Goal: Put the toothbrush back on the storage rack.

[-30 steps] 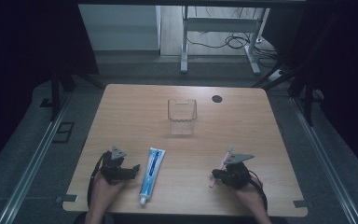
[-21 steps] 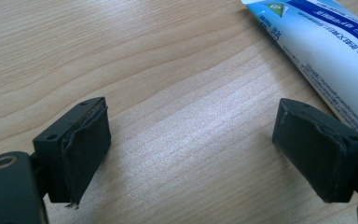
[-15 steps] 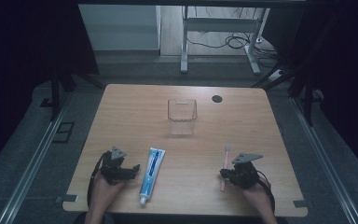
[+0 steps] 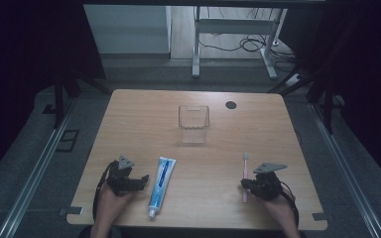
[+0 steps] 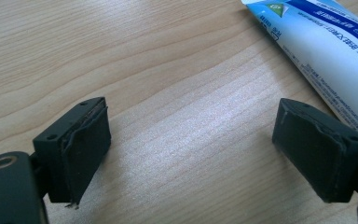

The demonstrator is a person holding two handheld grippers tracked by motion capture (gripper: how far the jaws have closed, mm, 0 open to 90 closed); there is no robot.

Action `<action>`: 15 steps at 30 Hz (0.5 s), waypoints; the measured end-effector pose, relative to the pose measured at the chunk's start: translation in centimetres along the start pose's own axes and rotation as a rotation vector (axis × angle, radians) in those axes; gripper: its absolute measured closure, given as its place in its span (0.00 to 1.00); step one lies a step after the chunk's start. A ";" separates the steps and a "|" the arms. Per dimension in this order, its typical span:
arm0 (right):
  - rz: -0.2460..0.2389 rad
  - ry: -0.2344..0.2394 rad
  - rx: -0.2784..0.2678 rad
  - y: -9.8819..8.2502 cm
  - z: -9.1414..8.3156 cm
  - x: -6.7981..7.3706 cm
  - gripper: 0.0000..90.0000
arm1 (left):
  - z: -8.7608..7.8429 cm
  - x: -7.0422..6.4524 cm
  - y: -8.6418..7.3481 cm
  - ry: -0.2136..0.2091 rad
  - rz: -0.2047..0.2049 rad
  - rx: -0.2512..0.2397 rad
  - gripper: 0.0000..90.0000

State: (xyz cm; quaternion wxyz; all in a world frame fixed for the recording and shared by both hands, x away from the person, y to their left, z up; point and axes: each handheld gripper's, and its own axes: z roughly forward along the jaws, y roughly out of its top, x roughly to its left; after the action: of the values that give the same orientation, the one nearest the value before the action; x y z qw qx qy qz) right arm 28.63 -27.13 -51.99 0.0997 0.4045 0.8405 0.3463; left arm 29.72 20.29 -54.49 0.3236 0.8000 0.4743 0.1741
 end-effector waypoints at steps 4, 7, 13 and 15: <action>0.003 -0.012 0.000 -0.2 -0.3 -0.4 0.94 | 0.0 0.0 0.0 0.000 0.000 0.000 0.13; 0.014 -0.021 0.000 -0.5 -0.6 -0.7 0.92 | 0.0 0.0 0.0 0.000 0.000 0.000 0.13; 0.020 -0.027 -0.026 -0.3 -1.1 -0.8 0.85 | 0.0 0.0 0.0 0.000 0.000 0.000 0.13; 0.023 -0.035 -0.034 -0.1 -1.3 -0.9 0.81 | 0.0 0.0 0.0 0.000 0.000 0.000 0.13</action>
State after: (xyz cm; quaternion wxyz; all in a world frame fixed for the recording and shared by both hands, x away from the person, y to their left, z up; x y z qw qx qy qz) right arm 28.55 -28.50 -51.24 0.1171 0.4184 0.8280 0.3546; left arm 29.72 20.29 -54.49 0.3237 0.7999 0.4745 0.1741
